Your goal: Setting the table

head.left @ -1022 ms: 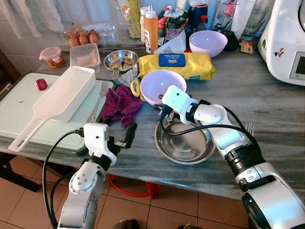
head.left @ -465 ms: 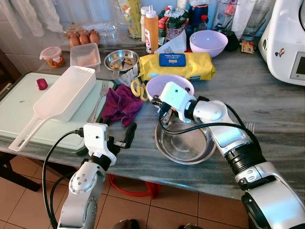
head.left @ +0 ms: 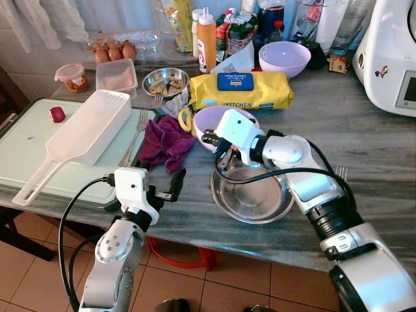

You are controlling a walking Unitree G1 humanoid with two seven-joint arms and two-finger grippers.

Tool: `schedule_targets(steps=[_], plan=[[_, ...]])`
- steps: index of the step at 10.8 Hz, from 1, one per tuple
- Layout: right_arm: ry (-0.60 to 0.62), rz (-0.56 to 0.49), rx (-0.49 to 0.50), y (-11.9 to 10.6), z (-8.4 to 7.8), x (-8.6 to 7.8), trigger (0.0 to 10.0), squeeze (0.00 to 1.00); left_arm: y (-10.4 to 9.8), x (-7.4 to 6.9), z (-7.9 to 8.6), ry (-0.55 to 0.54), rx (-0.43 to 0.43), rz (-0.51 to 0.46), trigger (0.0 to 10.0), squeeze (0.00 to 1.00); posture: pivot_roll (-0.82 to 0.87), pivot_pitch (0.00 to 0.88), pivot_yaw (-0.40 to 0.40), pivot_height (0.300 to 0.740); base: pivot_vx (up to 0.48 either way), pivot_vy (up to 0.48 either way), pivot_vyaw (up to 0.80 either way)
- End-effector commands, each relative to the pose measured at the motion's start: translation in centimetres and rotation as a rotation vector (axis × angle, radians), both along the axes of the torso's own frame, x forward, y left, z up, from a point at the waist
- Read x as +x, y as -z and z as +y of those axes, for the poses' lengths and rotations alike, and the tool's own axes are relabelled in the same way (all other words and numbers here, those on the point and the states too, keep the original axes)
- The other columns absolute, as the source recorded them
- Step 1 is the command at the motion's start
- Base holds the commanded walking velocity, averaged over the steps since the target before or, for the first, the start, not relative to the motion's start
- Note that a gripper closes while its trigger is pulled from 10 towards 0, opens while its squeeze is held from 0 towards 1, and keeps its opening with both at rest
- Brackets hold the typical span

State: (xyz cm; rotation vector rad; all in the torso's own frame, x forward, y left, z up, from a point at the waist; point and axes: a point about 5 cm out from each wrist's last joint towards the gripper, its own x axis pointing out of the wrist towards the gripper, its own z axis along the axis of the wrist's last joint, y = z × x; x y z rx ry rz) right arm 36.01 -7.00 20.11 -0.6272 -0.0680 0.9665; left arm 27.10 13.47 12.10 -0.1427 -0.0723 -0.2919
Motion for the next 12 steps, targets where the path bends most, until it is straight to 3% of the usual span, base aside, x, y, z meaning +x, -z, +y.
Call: schedule_targets(steps=[1,3,4,5,6,10,12], plan=[[-0.020,0.006,0.009,0.0,0.4,-0.3,8.3,0.00,0.3,0.0,0.4,-0.014,0.012,0.021,10.0,0.00,-0.03,0.132,0.070,0.740,0.000,0.000,0.00],[-0.037,0.039,0.029,0.7,0.8,-0.9,10.0,0.00,0.6,0.0,0.5,-0.023,0.017,0.033,10.0,0.00,-0.03,0.132,0.070,0.740,0.000,0.000,0.00],[-0.039,0.057,0.037,1.1,1.0,-1.1,10.0,0.00,0.7,0.0,0.5,-0.023,0.016,0.037,10.0,0.00,-0.03,0.133,0.070,0.740,0.000,0.000,0.00],[-0.042,0.058,0.041,1.3,1.1,-1.2,10.0,0.24,0.7,0.1,0.5,-0.023,0.017,0.037,10.0,0.00,-0.03,0.131,0.071,0.740,0.000,0.000,0.00],[-0.037,0.061,0.059,1.3,1.2,-1.3,10.0,1.00,0.6,0.1,0.5,-0.023,0.015,0.035,10.0,0.00,-0.03,0.131,0.070,0.740,0.000,0.000,0.00],[0.007,0.014,0.133,0.1,1.2,-1.2,10.0,1.00,0.5,-0.2,0.4,0.036,-0.015,0.026,10.0,0.00,-0.03,0.127,0.072,0.740,0.000,0.000,0.00],[0.042,-0.017,0.218,-1.0,0.9,-1.2,10.0,1.00,0.1,-0.6,0.2,0.123,-0.056,0.006,10.0,0.00,-0.03,0.122,0.070,0.740,0.000,0.000,0.00]])
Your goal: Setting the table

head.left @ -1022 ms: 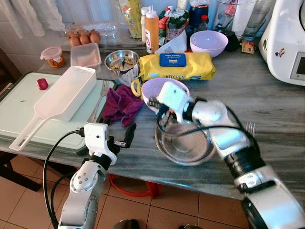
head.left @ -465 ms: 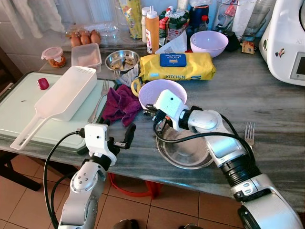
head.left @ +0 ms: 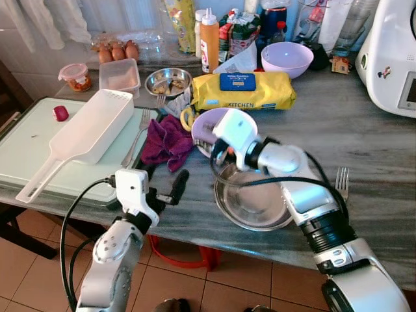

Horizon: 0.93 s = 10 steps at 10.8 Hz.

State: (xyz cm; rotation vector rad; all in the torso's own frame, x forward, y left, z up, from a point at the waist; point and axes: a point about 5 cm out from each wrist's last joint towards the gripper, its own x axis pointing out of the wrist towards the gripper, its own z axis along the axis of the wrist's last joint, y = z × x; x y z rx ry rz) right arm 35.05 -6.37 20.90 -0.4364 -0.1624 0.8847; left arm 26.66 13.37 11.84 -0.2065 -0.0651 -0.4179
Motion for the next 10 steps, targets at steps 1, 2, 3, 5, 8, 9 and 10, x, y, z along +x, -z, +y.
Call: schedule_targets(steps=[1,2,3,5,8,9,10], plan=[[0.002,-0.008,0.035,-0.5,0.2,-0.2,10.0,1.00,-0.2,-0.3,0.2,0.024,0.006,-0.009,10.0,0.00,-0.03,0.119,0.069,0.740,0.000,0.000,0.00],[0.022,-0.012,0.073,-0.7,0.0,-0.2,10.0,1.00,-0.3,-0.4,0.1,0.044,0.003,-0.011,10.0,0.00,-0.03,0.117,0.072,0.740,0.000,0.000,0.00],[0.049,-0.009,0.129,-1.0,-0.3,-0.3,10.0,1.00,-0.3,-0.4,0.1,0.063,-0.004,-0.014,10.0,0.00,-0.03,0.116,0.074,0.740,0.000,0.000,0.00],[0.125,-0.032,0.225,-1.8,-1.4,-0.6,10.0,1.00,-0.6,-0.5,0.0,0.071,-0.005,-0.021,10.0,0.00,-0.03,0.116,0.075,0.740,0.000,0.000,0.00],[0.274,-0.112,0.313,-2.0,-3.4,-2.0,10.0,1.00,0.4,-0.1,1.4,-0.099,0.049,0.023,10.0,0.00,-0.04,0.128,0.068,0.740,0.000,0.000,0.00],[0.347,-0.127,0.351,-1.5,-4.3,-2.9,10.0,1.00,0.1,0.0,1.7,-0.143,0.042,0.014,10.0,0.00,-0.04,0.130,0.067,0.740,0.000,0.000,0.00],[0.401,-0.134,0.371,-1.1,-4.8,-3.5,10.0,1.00,-0.2,0.2,1.9,-0.184,0.049,0.007,10.0,0.00,-0.04,0.130,0.067,0.740,0.000,0.000,0.00]])
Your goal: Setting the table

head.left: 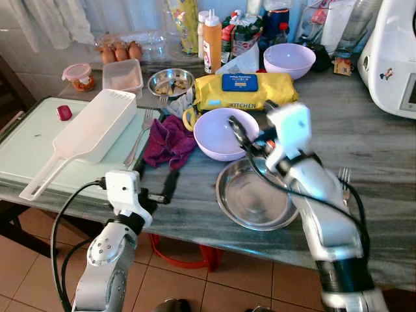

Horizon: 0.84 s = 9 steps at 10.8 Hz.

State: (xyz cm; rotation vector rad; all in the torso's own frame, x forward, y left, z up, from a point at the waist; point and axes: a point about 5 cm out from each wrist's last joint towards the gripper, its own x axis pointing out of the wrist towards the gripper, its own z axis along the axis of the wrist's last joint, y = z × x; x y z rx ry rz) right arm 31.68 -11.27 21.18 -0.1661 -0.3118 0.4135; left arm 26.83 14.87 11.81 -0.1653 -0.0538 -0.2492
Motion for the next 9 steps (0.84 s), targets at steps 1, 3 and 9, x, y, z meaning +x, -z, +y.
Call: schedule_targets(steps=[1,3,9], plan=[[0.035,-0.031,0.022,-0.7,-0.2,-0.6,10.0,1.00,-0.6,0.0,0.5,-0.041,0.024,-0.021,10.0,0.00,-0.05,0.138,0.071,0.740,0.000,0.000,0.00],[0.058,-0.003,0.037,-0.3,-0.3,-1.0,10.0,0.00,-1.0,0.0,0.5,-0.052,0.029,-0.023,10.0,0.00,-0.05,0.146,0.074,0.740,0.000,0.000,-0.72],[0.041,0.033,0.083,0.0,0.6,-0.9,10.0,0.00,-1.7,0.4,0.0,-0.100,0.073,-0.033,10.0,0.00,-0.04,0.151,0.070,0.740,0.000,0.000,-0.32]])
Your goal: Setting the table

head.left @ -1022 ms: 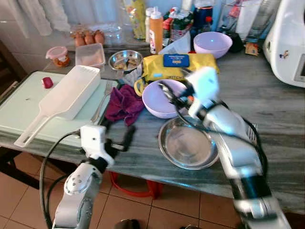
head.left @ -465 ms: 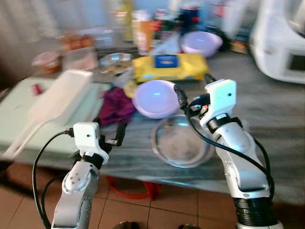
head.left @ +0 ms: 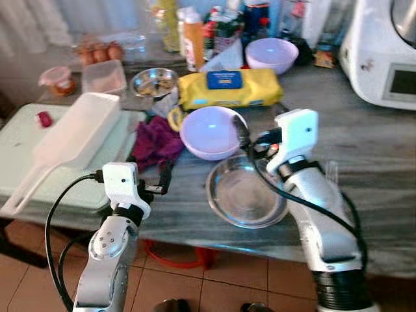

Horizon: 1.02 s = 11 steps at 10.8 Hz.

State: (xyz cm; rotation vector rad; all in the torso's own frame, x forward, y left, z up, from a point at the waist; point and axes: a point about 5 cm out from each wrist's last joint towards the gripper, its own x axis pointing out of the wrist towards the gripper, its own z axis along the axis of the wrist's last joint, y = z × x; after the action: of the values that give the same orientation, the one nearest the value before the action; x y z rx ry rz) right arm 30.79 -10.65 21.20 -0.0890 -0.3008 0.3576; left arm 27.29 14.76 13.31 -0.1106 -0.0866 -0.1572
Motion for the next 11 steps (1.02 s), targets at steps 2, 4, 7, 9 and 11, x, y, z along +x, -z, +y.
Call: schedule_targets(steps=[2,4,7,9,11], plan=[[0.006,0.025,0.015,0.23,-0.08,0.19,10.0,0.00,-0.25,0.14,0.13,-0.007,0.035,0.001,10.0,0.00,-0.04,0.148,0.071,0.740,-0.152,0.000,0.00],[0.009,0.033,0.020,0.37,0.03,0.24,10.0,0.00,-0.31,0.32,0.10,-0.006,0.037,0.003,10.0,0.00,-0.04,0.142,0.074,0.740,-0.304,0.000,0.00],[0.010,0.055,0.049,0.58,0.04,0.35,10.0,0.00,-0.57,0.41,0.18,-0.005,0.040,0.001,10.0,0.00,-0.04,0.144,0.074,0.740,-0.354,0.000,0.00],[-0.002,0.083,0.082,0.80,0.15,0.40,10.0,0.00,-0.76,0.50,0.13,-0.004,0.039,-0.001,10.0,0.00,-0.04,0.148,0.074,0.740,-0.377,0.000,0.00],[0.022,0.088,0.067,1.02,0.15,0.44,10.0,0.00,-0.75,0.52,0.08,-0.002,0.037,0.001,10.0,0.00,-0.04,0.148,0.077,0.740,-0.377,0.000,0.00]])
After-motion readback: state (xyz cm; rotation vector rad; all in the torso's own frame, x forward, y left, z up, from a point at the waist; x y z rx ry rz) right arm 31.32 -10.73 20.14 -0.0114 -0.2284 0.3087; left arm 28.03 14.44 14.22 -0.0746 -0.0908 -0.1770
